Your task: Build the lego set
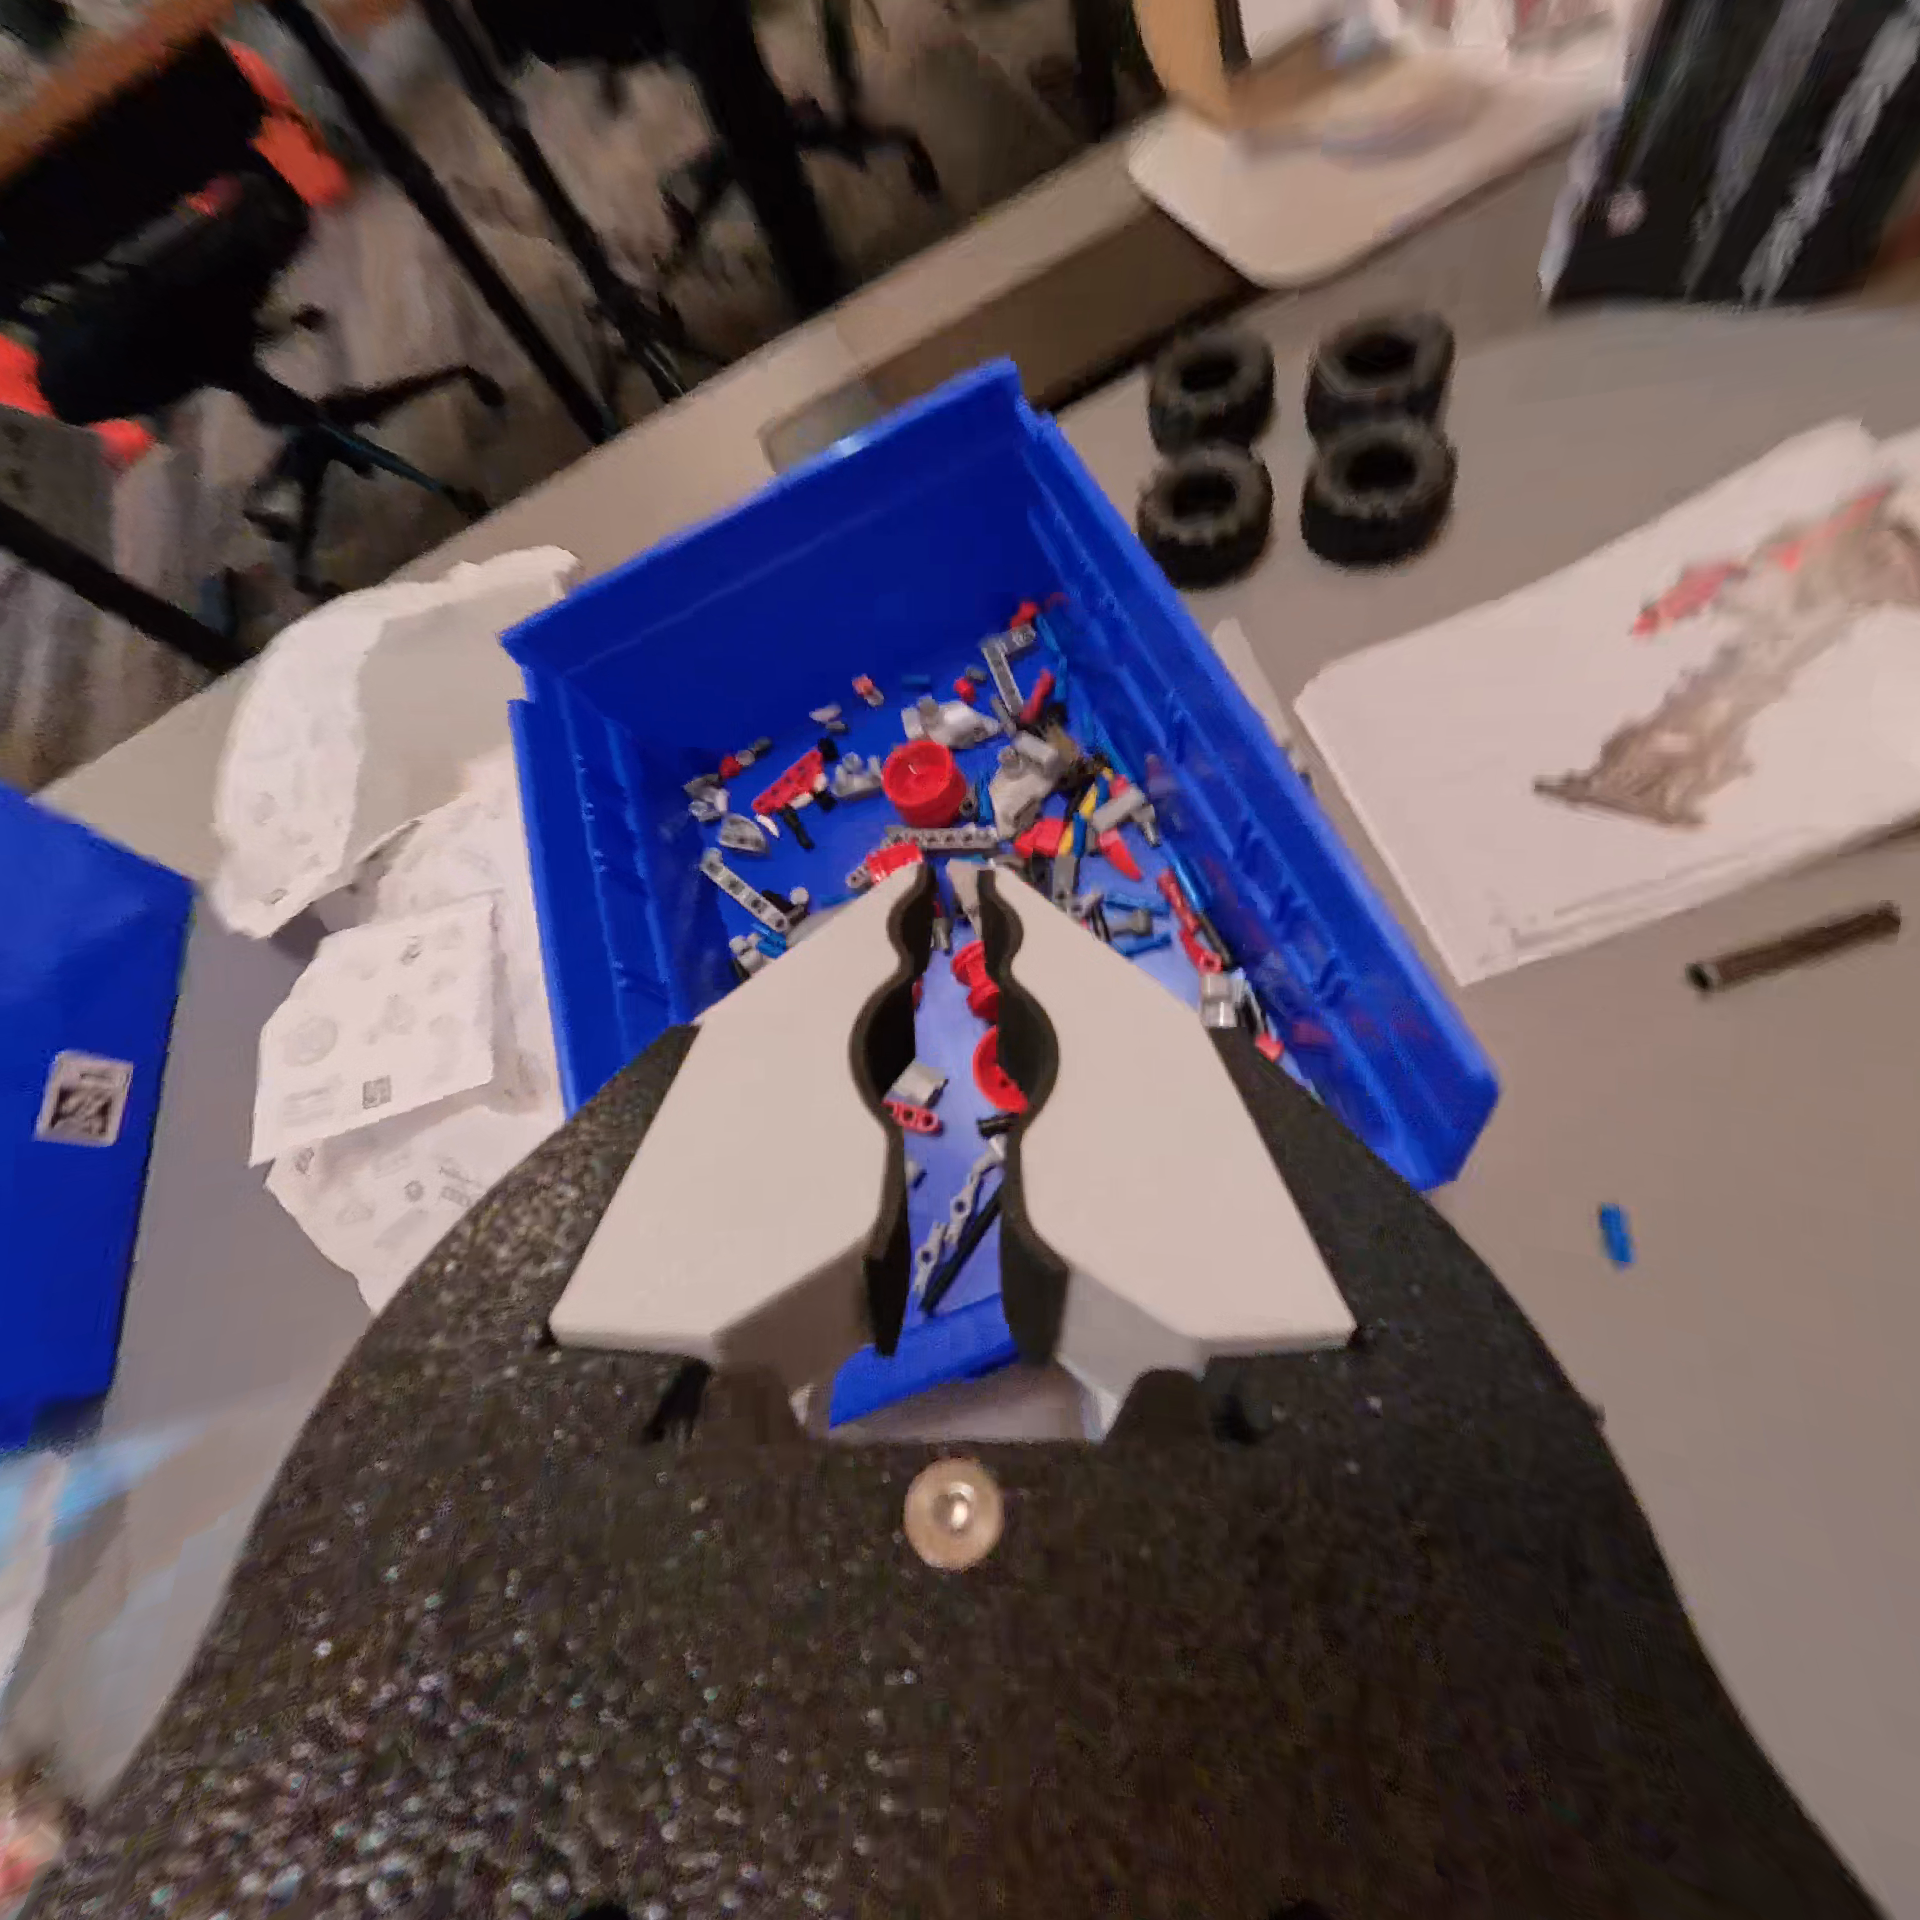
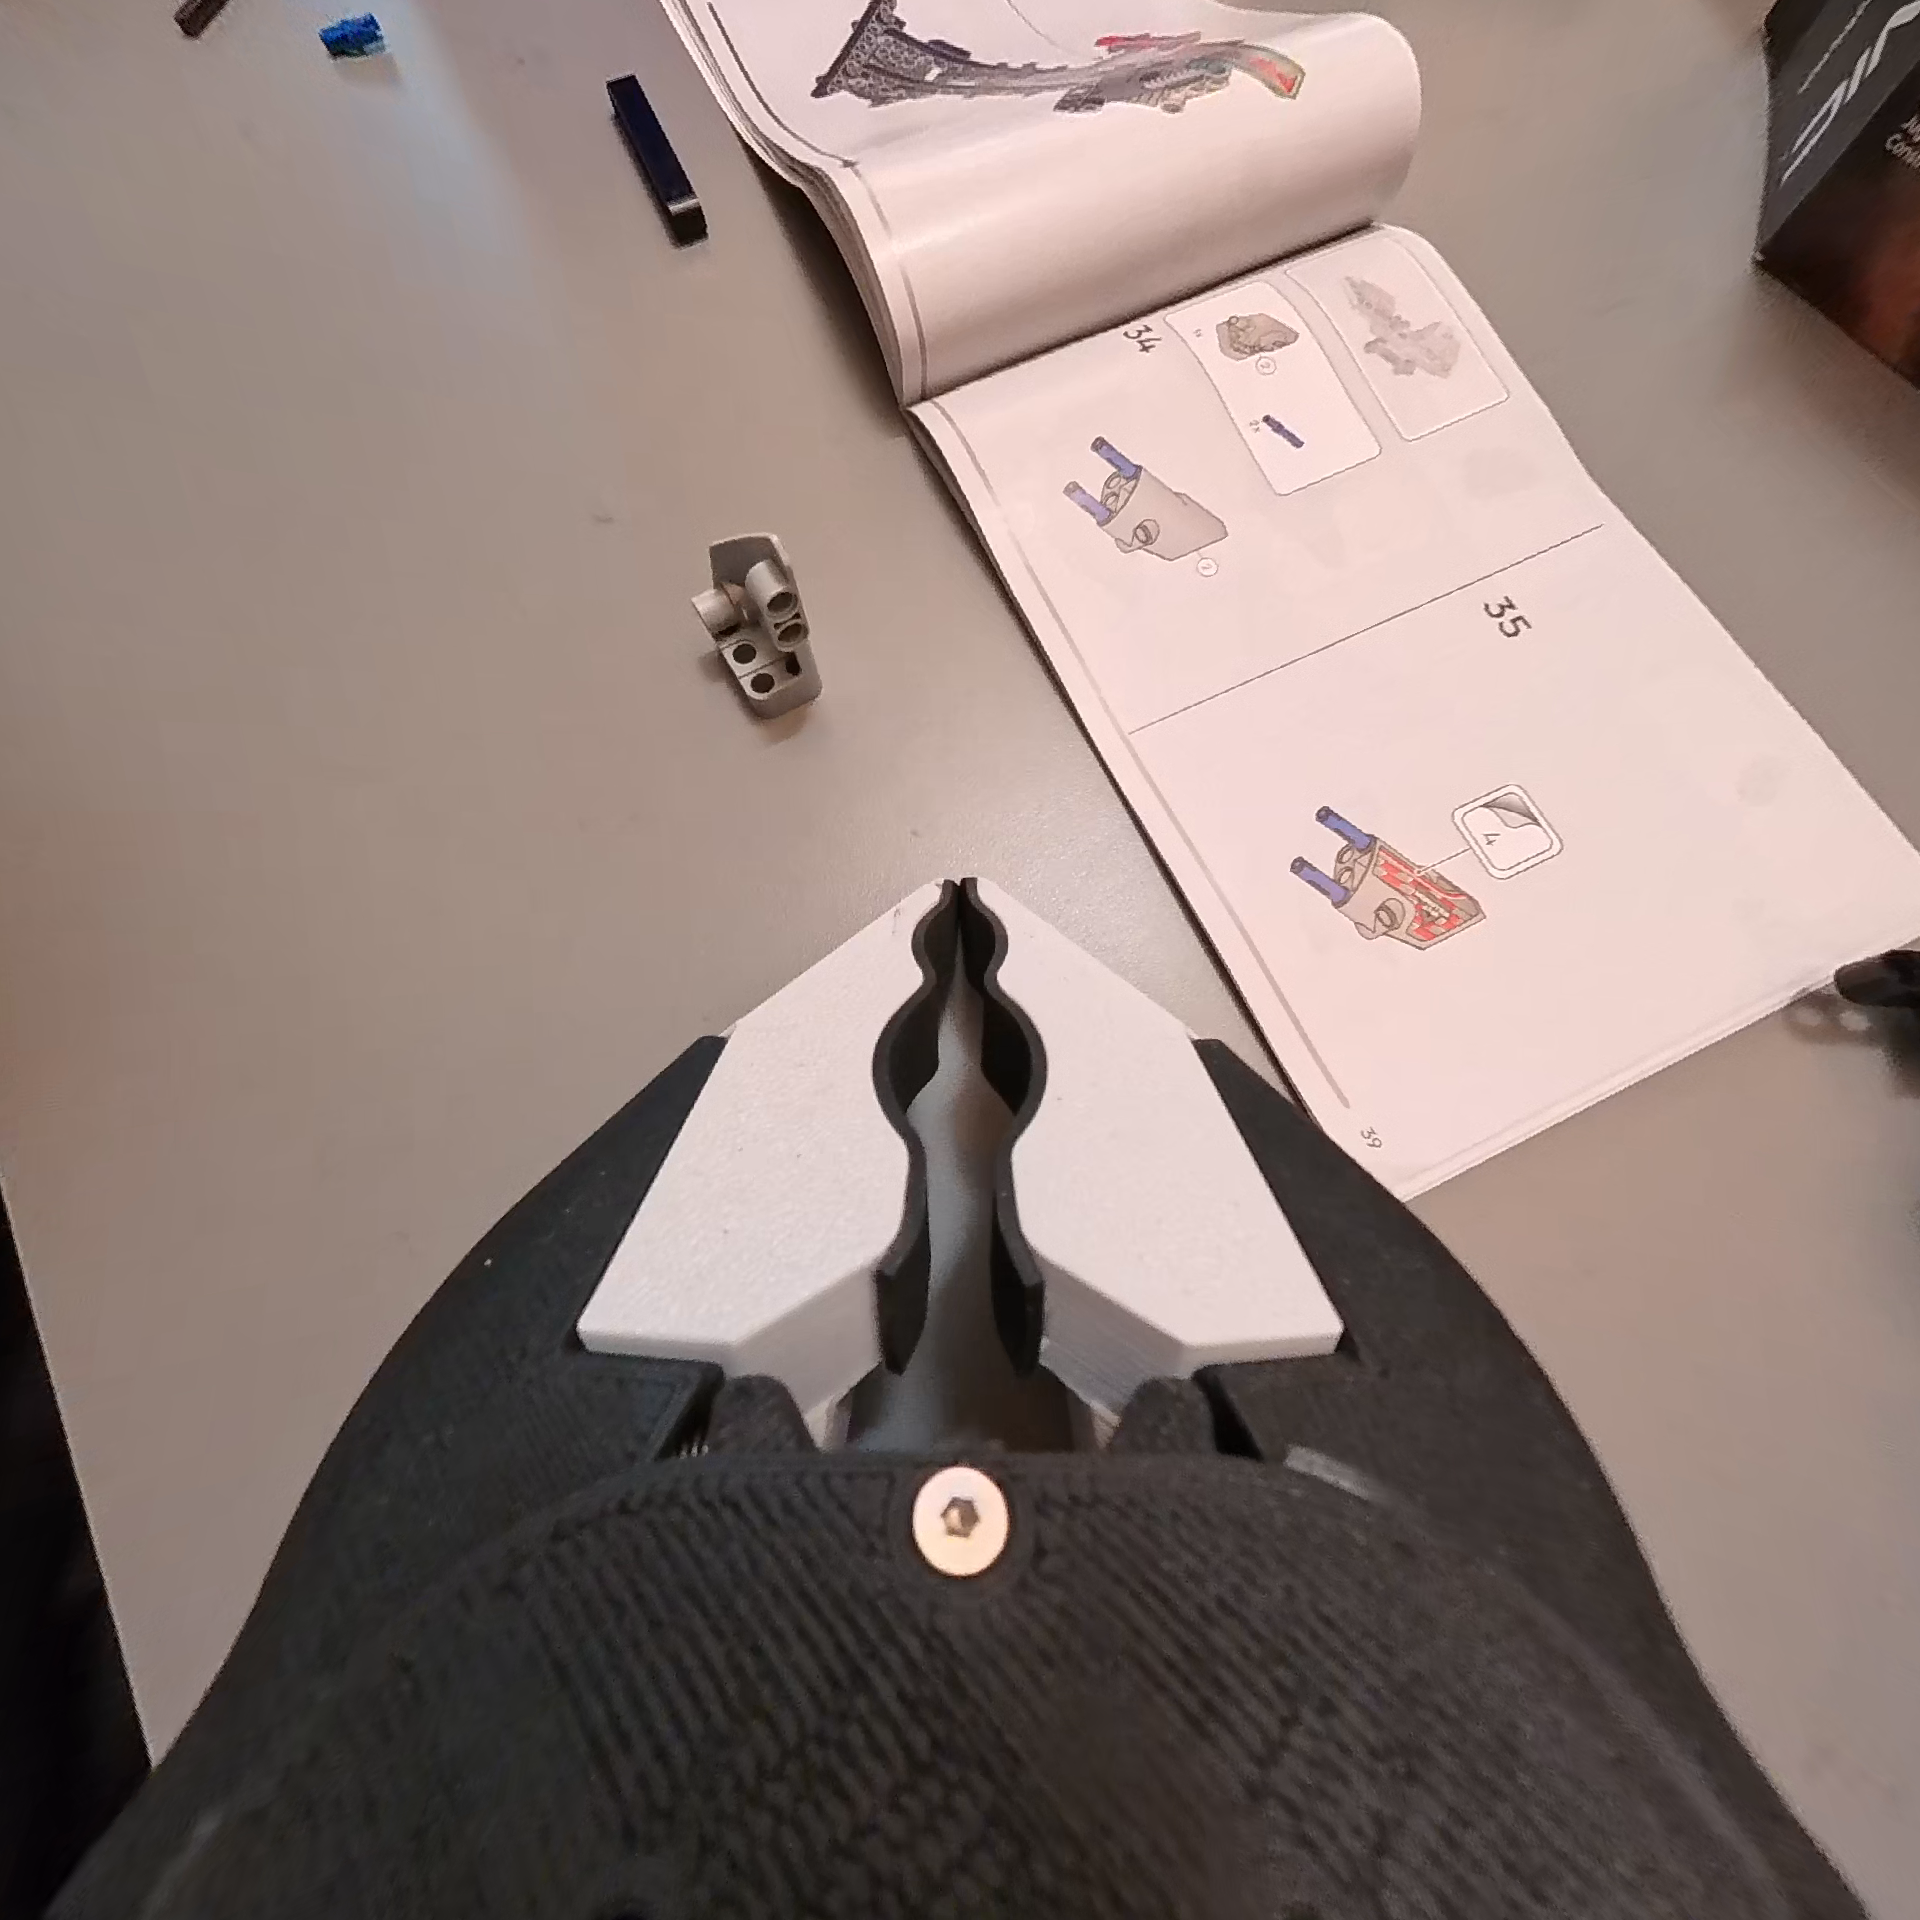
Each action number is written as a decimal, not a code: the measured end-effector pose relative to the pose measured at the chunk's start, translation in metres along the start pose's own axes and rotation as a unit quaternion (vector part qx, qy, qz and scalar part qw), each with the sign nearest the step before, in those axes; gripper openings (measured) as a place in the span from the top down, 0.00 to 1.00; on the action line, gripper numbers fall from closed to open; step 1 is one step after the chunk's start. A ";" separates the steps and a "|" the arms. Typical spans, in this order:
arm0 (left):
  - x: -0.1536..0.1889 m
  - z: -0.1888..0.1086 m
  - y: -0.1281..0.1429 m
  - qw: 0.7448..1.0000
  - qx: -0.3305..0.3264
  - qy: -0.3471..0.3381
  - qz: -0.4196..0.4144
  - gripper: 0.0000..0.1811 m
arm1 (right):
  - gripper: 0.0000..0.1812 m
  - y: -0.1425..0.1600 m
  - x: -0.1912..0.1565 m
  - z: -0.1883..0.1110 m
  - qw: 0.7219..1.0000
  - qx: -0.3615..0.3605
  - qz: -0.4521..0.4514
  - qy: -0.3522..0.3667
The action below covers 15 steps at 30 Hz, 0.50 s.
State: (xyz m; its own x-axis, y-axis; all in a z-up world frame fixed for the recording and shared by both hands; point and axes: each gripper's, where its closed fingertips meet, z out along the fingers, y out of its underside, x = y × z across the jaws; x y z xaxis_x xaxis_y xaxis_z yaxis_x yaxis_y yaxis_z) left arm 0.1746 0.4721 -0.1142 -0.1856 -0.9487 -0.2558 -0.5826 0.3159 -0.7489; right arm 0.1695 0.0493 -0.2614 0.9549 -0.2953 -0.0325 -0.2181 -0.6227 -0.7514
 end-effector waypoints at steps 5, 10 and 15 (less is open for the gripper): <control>0.016 0.022 0.044 0.964 -0.182 0.182 0.073 0.98 | 1.00 0.000 0.000 0.000 1.000 0.000 -0.020 0.017; 0.025 0.035 0.097 0.897 -0.317 0.265 0.159 0.97 | 1.00 0.000 0.000 0.000 0.998 0.000 -0.046 0.039; 0.025 0.043 0.129 0.858 -0.374 0.257 0.241 0.96 | 1.00 0.000 0.000 0.000 0.998 0.000 -0.045 0.038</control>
State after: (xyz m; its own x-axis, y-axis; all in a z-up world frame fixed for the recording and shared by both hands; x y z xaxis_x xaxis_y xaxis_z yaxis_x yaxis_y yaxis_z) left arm 0.1285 0.4892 -0.2438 -0.7599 -0.6497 0.0208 -0.6494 0.7602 0.0183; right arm 0.1694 0.0494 -0.2613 0.9524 -0.2925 0.0862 -0.1318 -0.6497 -0.7487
